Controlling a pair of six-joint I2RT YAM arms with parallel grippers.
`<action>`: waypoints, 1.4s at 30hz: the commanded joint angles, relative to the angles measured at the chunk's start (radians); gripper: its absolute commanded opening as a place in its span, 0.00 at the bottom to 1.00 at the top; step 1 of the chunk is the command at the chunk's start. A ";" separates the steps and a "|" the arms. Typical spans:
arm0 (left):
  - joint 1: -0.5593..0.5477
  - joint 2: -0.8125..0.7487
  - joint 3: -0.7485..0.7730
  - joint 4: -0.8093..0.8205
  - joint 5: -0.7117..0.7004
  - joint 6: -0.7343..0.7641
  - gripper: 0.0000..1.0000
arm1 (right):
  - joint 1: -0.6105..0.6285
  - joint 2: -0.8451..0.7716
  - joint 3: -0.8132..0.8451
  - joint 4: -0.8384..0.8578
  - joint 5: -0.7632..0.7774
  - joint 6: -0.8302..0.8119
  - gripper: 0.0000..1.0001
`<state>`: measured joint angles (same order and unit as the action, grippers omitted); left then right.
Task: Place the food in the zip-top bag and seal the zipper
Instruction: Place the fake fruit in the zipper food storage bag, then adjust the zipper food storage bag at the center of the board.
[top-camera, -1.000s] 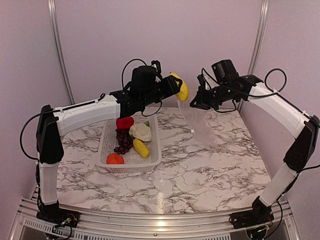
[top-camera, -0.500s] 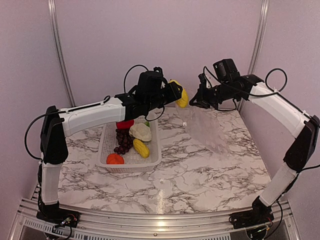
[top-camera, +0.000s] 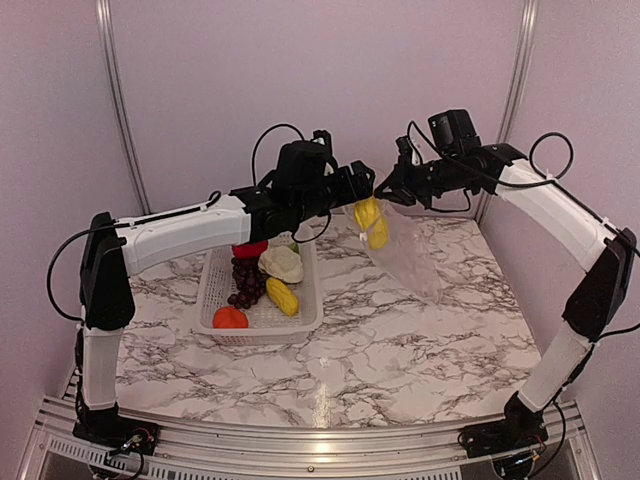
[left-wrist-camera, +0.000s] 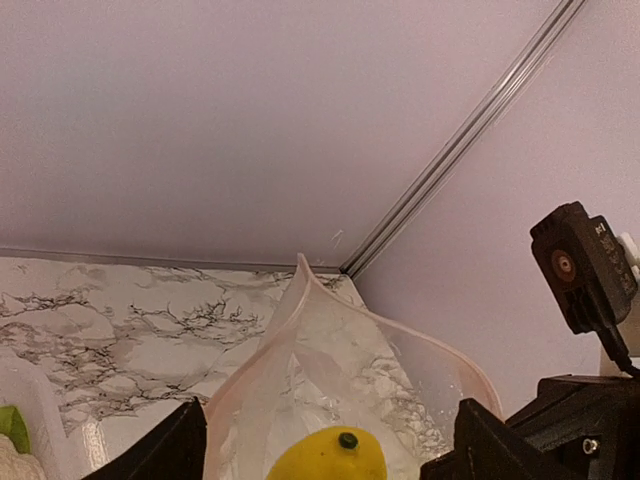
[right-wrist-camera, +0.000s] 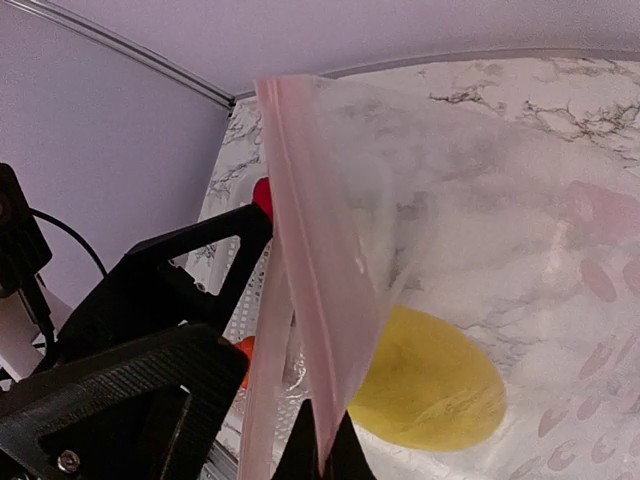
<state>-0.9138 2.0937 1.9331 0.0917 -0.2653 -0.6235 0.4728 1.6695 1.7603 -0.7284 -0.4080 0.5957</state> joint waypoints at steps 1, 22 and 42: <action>0.002 -0.077 0.089 -0.010 -0.025 -0.006 0.96 | -0.014 -0.013 -0.042 0.051 -0.012 0.011 0.00; 0.035 -0.385 -0.266 -0.502 -0.058 0.193 0.90 | -0.258 0.067 0.214 -0.315 0.340 -0.310 0.00; 0.062 -0.266 -0.216 -0.538 0.159 0.078 0.82 | -0.119 0.114 -0.050 -0.141 0.184 -0.261 0.00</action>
<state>-0.8665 1.8069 1.7374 -0.4381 -0.1764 -0.5289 0.3481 1.8069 1.6787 -0.8921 -0.1947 0.3210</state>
